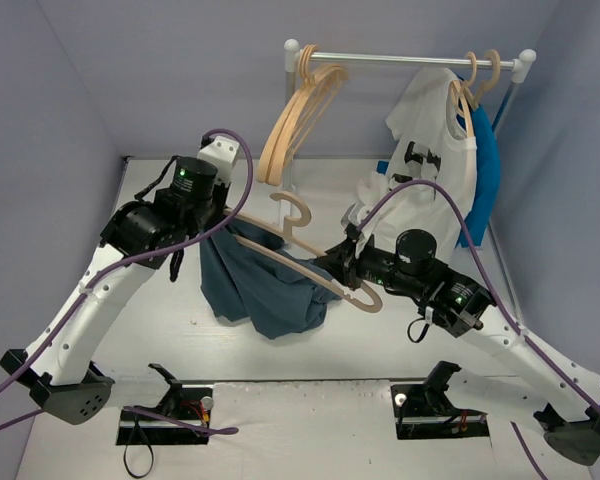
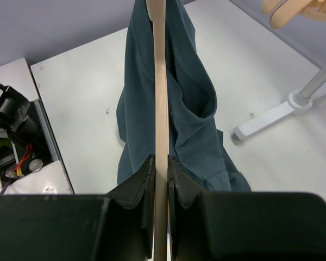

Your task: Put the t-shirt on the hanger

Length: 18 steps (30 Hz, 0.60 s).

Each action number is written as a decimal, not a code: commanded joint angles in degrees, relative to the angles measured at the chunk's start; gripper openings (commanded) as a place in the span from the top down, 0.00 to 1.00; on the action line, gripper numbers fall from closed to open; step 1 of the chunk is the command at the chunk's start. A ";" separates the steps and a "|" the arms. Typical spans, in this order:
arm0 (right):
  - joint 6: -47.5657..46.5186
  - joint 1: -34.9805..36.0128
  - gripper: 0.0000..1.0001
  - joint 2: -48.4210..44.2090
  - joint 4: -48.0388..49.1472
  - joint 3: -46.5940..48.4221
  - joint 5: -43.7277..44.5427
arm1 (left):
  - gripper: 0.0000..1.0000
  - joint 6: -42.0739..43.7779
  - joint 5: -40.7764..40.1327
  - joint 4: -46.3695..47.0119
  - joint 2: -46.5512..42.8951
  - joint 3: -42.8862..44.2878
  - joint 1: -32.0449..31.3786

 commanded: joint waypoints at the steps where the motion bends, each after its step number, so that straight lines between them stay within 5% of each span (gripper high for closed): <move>1: -0.91 1.43 1.00 0.36 11.10 0.41 6.20 | 1.00 -4.00 2.67 1.40 0.73 3.71 -1.37; 18: -4.55 4.26 1.00 4.15 27.92 4.73 11.49 | 1.00 -20.12 1.93 2.01 6.10 22.65 -7.89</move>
